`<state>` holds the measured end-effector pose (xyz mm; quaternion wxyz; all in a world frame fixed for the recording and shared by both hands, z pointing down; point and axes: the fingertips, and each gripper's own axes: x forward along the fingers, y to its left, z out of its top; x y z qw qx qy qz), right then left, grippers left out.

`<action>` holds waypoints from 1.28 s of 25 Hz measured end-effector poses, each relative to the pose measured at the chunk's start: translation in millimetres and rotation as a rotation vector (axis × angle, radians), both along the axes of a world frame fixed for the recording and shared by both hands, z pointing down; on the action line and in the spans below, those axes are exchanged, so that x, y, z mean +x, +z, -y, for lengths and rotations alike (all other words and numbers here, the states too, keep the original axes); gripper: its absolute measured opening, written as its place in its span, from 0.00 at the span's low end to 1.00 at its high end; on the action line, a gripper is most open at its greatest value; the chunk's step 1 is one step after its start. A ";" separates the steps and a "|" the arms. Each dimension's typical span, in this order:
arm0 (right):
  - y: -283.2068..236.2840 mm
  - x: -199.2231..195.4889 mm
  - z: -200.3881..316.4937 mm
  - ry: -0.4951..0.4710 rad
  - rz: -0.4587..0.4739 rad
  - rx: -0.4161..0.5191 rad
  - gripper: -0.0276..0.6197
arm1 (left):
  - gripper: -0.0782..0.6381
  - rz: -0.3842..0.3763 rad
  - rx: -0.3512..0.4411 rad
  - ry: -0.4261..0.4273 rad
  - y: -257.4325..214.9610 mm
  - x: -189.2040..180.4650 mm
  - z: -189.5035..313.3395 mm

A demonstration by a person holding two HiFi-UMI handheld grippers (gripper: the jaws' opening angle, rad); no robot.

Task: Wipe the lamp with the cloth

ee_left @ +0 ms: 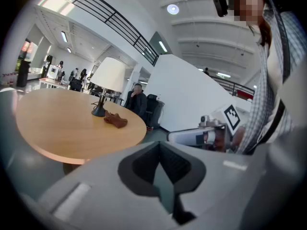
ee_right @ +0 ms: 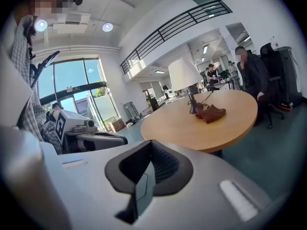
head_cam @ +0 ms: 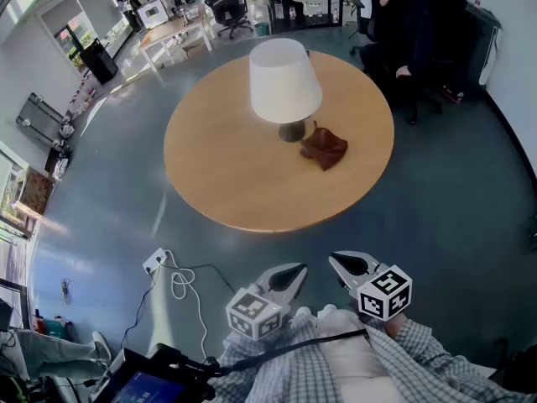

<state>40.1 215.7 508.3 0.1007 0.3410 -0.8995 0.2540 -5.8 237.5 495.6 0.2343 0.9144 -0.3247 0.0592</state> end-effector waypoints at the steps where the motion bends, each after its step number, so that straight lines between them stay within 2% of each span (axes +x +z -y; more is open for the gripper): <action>1: 0.4 -0.1 0.6 0.000 0.000 0.000 0.05 | 0.11 0.002 -0.001 0.001 0.9 -0.3 0.3; 23: 1.4 2.1 -1.7 -0.007 -0.002 -0.010 0.05 | 0.11 0.009 -0.010 -0.006 2.8 0.4 -3.0; 32: 0.3 9.4 1.2 -0.004 0.027 -0.017 0.05 | 0.11 0.020 -0.011 -0.014 2.8 7.4 -3.1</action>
